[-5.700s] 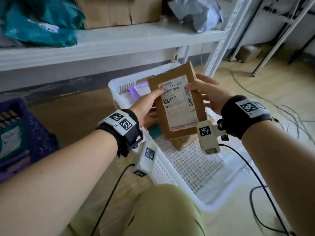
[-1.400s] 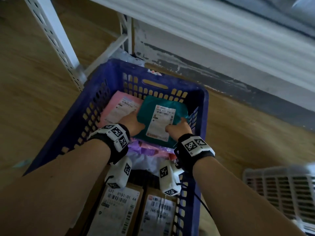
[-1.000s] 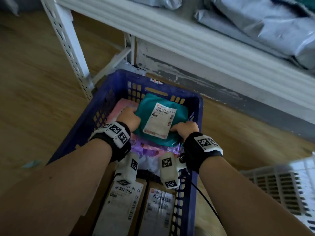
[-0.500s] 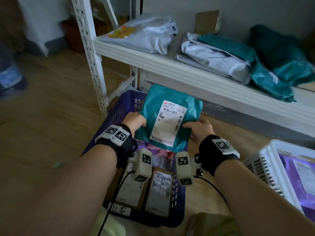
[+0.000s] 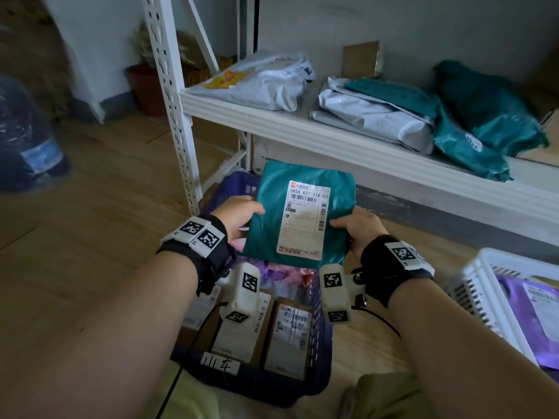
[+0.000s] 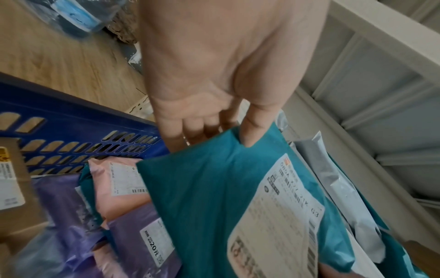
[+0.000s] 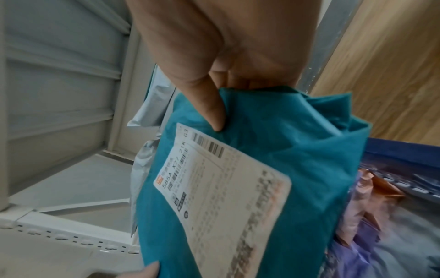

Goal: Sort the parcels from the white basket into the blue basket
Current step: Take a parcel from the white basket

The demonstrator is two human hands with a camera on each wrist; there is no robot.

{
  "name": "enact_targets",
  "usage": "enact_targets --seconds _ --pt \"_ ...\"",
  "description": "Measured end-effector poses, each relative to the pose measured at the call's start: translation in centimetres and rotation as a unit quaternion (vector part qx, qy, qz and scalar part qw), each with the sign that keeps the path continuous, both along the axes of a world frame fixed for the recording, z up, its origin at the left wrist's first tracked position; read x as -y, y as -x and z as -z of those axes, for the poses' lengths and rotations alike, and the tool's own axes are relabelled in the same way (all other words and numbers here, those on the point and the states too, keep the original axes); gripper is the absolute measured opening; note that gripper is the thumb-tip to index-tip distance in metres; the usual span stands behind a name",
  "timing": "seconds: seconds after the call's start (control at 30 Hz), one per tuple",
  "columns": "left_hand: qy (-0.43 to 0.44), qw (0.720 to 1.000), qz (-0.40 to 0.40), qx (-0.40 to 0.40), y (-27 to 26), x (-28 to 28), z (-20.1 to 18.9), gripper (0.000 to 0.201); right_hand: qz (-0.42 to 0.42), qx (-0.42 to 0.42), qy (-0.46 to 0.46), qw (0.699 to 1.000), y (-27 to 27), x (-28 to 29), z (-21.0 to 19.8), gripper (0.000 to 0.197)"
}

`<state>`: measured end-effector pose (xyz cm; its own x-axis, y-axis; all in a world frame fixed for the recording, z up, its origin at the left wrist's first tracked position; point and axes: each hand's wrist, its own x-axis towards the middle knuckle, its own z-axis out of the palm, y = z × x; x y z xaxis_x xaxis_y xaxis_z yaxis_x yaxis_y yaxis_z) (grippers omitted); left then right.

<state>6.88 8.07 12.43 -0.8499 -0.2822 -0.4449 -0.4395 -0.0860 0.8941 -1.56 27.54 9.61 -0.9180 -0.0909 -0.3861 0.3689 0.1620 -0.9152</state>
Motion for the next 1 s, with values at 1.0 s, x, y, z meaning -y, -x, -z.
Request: enact_targets --seconds 1.0 --pt "-0.013 1.0 -0.004 0.017 1.1 0.3 1.7 0.023 -0.004 0.014 -0.051 0.999 0.8 0.2 0.1 0.026"
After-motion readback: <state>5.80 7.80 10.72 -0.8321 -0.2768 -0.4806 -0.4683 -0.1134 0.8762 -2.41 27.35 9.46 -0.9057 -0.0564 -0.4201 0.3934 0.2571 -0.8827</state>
